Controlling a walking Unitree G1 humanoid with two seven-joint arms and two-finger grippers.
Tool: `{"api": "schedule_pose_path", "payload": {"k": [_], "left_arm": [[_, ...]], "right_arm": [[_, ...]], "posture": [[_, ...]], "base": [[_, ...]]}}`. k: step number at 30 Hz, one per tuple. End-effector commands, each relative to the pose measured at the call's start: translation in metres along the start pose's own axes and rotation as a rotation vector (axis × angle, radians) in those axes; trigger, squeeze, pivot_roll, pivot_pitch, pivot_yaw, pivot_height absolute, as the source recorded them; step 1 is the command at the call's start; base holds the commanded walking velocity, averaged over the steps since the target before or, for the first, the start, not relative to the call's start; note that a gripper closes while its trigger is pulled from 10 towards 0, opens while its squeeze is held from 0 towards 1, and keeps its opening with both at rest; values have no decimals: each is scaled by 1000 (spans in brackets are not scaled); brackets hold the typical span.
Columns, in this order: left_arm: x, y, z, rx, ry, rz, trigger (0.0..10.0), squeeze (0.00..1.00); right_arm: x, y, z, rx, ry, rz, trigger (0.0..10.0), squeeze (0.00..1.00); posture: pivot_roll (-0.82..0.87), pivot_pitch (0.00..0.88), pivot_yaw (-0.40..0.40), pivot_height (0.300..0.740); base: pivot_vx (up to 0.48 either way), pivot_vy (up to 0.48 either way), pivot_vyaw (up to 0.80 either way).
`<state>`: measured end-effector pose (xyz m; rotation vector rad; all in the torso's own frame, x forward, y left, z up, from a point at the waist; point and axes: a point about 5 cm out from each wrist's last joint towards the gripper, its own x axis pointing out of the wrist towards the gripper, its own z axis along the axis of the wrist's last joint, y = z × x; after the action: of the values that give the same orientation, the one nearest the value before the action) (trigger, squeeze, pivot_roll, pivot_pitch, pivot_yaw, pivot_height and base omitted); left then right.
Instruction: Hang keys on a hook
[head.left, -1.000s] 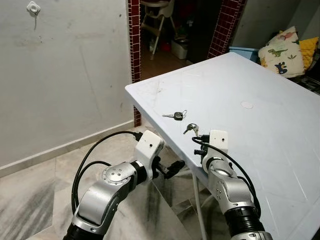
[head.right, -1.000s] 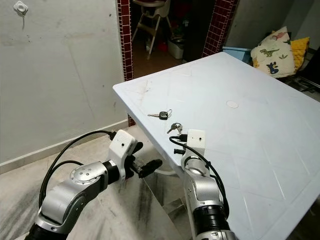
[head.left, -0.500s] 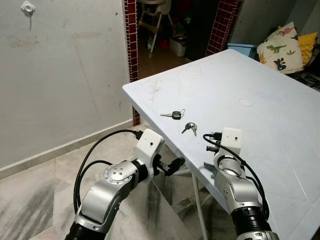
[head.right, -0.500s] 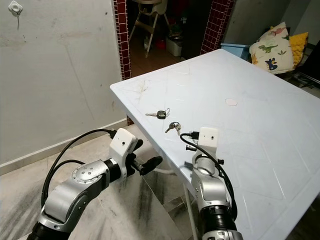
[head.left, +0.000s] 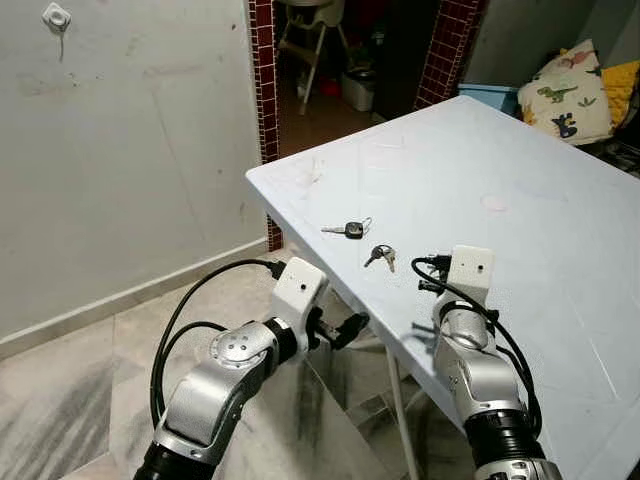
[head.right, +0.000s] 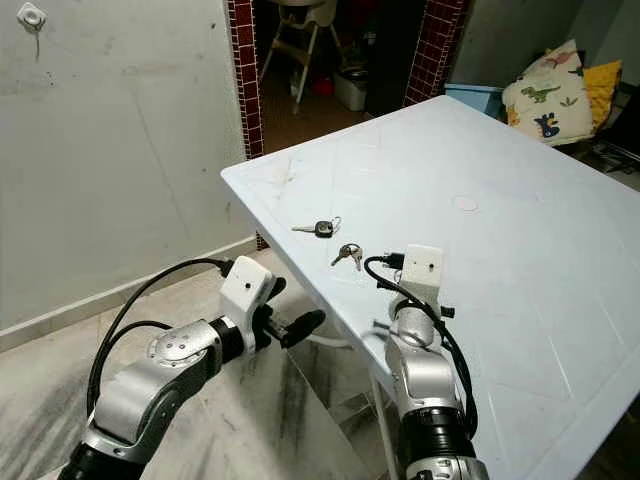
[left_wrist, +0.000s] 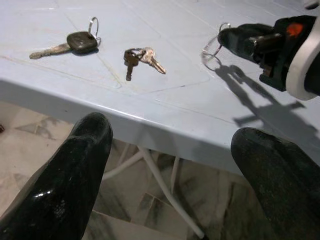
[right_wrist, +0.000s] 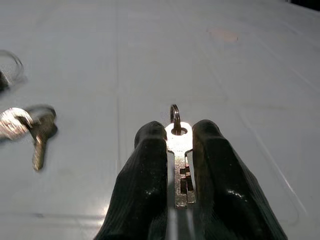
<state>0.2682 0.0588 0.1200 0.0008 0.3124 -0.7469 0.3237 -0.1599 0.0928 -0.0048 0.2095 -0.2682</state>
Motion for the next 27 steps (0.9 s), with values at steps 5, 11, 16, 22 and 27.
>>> {"api": "schedule_pose_path", "payload": {"k": [5,11,16,22,27], "left_arm": [[3,10,13,16,-68,87,10000,0],[-1,34,24,22,-144,282,10000,0],[-13,54,29,82,-189,470,10000,0],[-30,67,24,124,-195,613,10000,0],[-43,66,18,126,-194,651,10000,0]], "right_arm": [[-4,6,44,68,-198,71,0,0],[-21,24,66,69,-289,222,4510,0],[-36,28,73,89,-308,295,10000,0],[-46,18,64,81,-281,297,10000,0],[-52,10,56,68,-250,283,10000,0]], "posture": [[138,0,-44,740],[139,0,-49,740],[150,0,-54,740],[162,0,-54,740],[168,0,-48,740]], "base": [[0,0,0],[0,0,0],[0,0,0],[0,0,0],[0,0,0]]}}
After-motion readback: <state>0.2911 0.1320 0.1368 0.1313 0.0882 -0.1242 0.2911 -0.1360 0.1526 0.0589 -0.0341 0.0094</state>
